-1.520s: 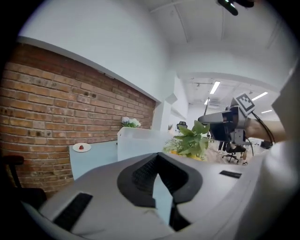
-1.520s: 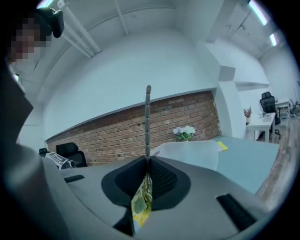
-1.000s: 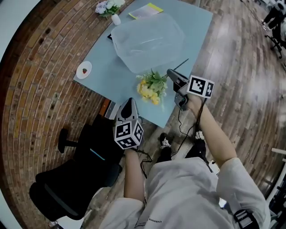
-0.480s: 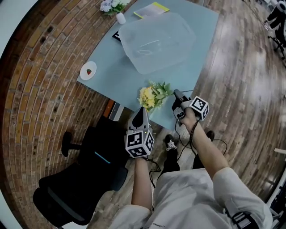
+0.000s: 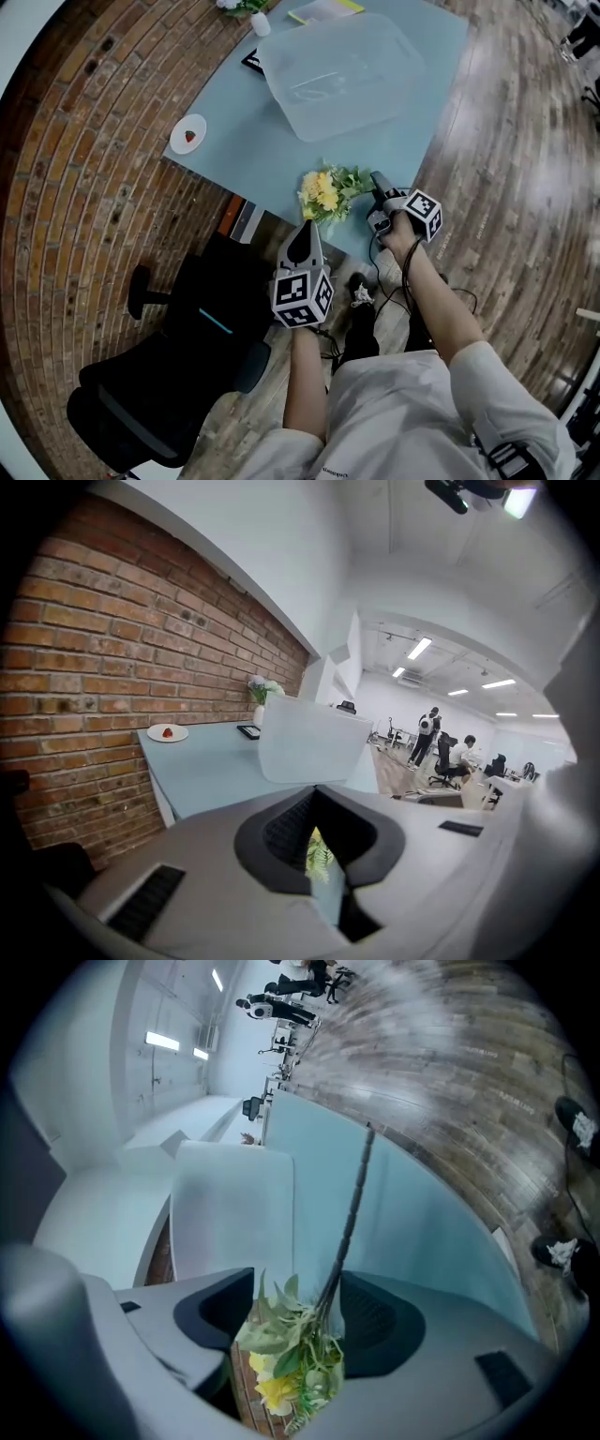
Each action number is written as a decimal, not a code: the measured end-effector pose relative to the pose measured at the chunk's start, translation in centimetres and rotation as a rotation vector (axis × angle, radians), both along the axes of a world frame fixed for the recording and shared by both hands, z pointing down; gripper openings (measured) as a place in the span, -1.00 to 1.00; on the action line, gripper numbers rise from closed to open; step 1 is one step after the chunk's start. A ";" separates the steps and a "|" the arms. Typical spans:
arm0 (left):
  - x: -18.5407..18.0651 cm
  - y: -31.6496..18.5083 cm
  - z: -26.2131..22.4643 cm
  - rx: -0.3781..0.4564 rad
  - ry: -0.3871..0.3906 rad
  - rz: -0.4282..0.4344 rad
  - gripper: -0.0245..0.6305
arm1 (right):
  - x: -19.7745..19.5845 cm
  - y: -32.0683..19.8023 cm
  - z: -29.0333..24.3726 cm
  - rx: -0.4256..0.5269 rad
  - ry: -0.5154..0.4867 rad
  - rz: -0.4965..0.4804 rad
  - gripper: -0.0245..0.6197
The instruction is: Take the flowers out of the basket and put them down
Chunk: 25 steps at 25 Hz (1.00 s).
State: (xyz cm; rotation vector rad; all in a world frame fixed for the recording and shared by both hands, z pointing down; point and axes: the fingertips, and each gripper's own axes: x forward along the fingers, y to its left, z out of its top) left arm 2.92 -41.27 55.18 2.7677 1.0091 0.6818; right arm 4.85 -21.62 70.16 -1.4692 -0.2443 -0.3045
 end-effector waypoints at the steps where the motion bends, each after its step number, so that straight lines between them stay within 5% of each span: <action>1: -0.1 -0.1 0.1 -0.007 -0.005 -0.008 -0.85 | -0.2 0.0 0.1 -0.002 -0.020 -0.002 0.10; 3: -0.8 0.2 0.1 -0.031 -0.019 -0.021 -0.85 | -1.1 0.2 0.5 -0.006 -0.071 0.002 0.36; 7: -2.5 1.1 -0.2 -0.051 -0.013 -0.019 -0.85 | -2.9 0.2 0.6 -0.019 -0.141 -0.005 0.40; 14: -4.8 0.8 -1.7 -0.037 0.003 -0.067 -0.85 | -6.5 -0.4 -6.1 -0.156 0.009 -0.099 0.40; 21: -11.0 3.2 -4.3 -0.007 0.054 -0.026 -0.85 | -14.7 -0.4 -16.4 -0.468 0.206 -0.139 0.38; 25: -14.3 3.0 -6.0 0.011 0.097 -0.030 -0.85 | -18.9 0.0 -22.0 -0.851 0.243 -0.184 0.28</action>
